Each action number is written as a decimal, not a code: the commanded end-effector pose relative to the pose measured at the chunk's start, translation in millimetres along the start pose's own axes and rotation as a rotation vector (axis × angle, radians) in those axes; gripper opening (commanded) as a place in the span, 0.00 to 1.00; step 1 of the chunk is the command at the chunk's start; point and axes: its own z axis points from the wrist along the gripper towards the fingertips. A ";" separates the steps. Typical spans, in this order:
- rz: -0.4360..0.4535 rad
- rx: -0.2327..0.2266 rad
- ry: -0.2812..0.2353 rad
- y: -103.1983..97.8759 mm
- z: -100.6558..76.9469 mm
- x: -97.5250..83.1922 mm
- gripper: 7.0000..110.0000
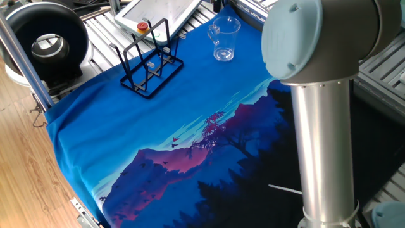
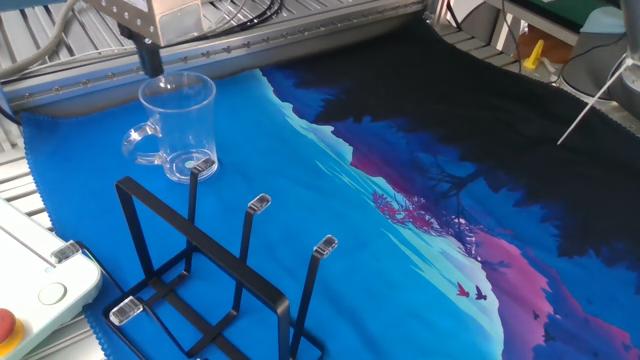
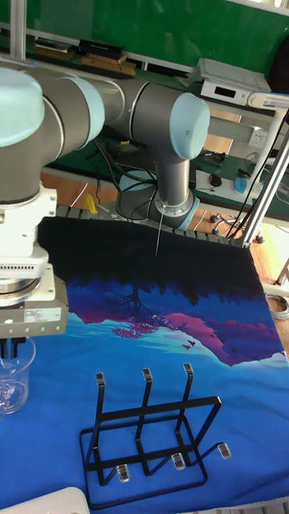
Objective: Put the cup on the cup rack
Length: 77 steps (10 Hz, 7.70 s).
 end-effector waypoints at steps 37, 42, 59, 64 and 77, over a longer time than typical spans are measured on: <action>-0.212 -0.035 -0.099 28.9 71.1 3.6 0.00; -0.217 -0.031 -0.091 28.9 68.7 6.1 0.00; -0.504 -0.032 -0.023 24.2 81.1 4.9 0.00; -0.676 -0.040 -0.036 33.6 77.3 0.7 0.00; -0.807 0.055 -0.090 32.1 64.2 -27.5 0.00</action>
